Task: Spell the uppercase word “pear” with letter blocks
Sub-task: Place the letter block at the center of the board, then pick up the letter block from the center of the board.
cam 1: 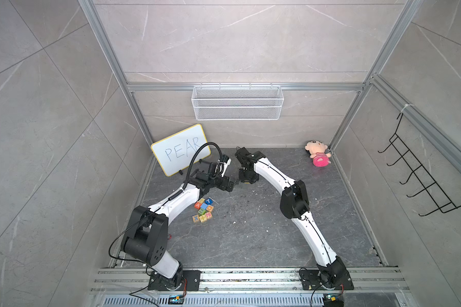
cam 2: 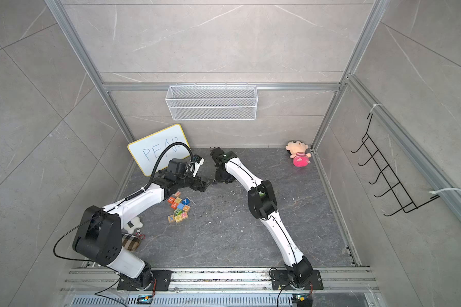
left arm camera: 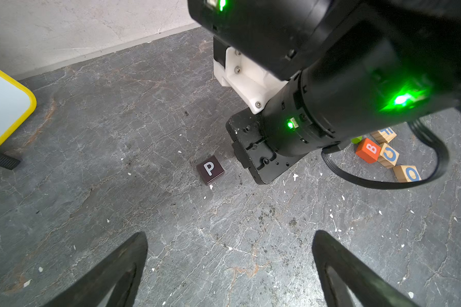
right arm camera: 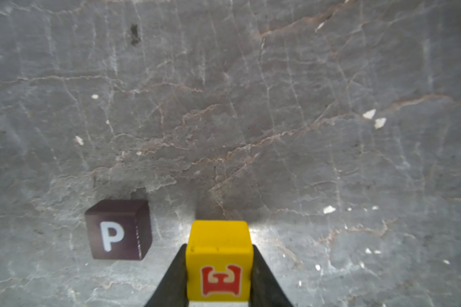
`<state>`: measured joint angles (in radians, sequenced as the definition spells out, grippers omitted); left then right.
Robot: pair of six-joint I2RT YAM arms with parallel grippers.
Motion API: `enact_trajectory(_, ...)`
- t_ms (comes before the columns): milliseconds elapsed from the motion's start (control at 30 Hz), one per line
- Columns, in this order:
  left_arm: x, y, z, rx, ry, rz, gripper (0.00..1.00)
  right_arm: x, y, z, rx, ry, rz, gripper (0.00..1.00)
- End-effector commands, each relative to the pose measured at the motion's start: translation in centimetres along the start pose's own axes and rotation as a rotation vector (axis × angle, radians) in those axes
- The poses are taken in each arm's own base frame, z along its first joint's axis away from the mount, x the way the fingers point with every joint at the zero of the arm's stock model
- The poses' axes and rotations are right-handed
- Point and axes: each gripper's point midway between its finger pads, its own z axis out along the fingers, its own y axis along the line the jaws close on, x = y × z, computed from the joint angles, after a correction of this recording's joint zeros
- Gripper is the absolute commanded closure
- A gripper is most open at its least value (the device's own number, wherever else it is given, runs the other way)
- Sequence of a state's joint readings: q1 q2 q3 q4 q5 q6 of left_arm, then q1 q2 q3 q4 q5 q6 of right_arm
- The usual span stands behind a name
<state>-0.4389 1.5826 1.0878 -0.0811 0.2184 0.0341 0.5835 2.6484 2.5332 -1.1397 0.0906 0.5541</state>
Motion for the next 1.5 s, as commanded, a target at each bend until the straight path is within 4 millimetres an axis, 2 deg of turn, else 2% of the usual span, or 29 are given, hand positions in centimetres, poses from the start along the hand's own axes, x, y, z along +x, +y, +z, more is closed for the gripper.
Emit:
enact_trajectory(0, -1.8, -0.8, -1.1, 0.023, -0.063, 0.002, 0.00, 0.7, -1.1, 1.3, 0.048, 0.035, -0.008, 0.64)
enact_trajectory(167, -1.8, -1.0, -0.9, 0.030, -0.062, -0.003, 0.00, 0.8, -0.8, 1.9, 0.030, 0.046, -0.013, 0.58)
enact_trajectory(233, -1.9, -1.1, -0.9, 0.034, -0.065, -0.006, 0.00, 0.7, -0.3, 1.6, 0.003, 0.048, -0.013, 0.50)
enact_trajectory(300, -2.0, -1.3, -0.9, 0.040, -0.066, -0.010, 0.00, 0.4, 0.0, 0.9, -0.015, 0.044, -0.025, 0.37)
enact_trajectory(333, -2.1, -1.4, -0.9, 0.043, -0.069, -0.009, 0.00, -0.2, 0.3, -0.1, -0.029, 0.022, -0.035, 0.34)
enact_trajectory(467, -2.5, -1.8, -1.4, 0.049, -0.075, -0.006, 0.00, -1.1, 0.3, -3.3, -0.040, -0.021, -0.122, 0.31)
enact_trajectory(600, -3.0, -2.0, -2.1, 0.051, -0.088, -0.002, 0.00, -1.3, 0.5, -7.1, -0.076, -0.060, -0.359, 0.28)
enact_trajectory(733, -3.4, -2.5, -2.5, 0.073, -0.098, 0.002, 0.00, 0.3, -0.2, -6.3, -0.114, -0.029, -0.647, 0.23)
enact_trajectory(867, -3.3, -2.8, -2.2, 0.075, -0.092, 0.011, 0.00, 0.9, 0.1, -6.4, -0.282, 0.005, -0.729, 0.26)
enact_trajectory(967, -3.0, -2.9, -2.3, 0.068, -0.093, 0.013, 0.00, 1.4, 0.5, -6.0, -0.341, 0.036, -0.828, 0.28)
enact_trajectory(1033, -2.8, -2.9, -2.5, 0.066, -0.091, 0.013, 0.00, 1.3, 0.6, -5.2, -0.351, 0.051, -0.891, 0.28)
enact_trajectory(1233, -2.4, -2.9, -3.3, 0.052, -0.091, 0.012, 0.00, -0.5, -0.1, -3.8, -0.383, -0.003, -0.998, 0.29)
enact_trajectory(1467, -2.0, -2.8, -3.6, 0.040, -0.084, 0.014, 0.00, -0.8, -0.4, -2.5, -0.348, -0.024, -1.118, 0.32)
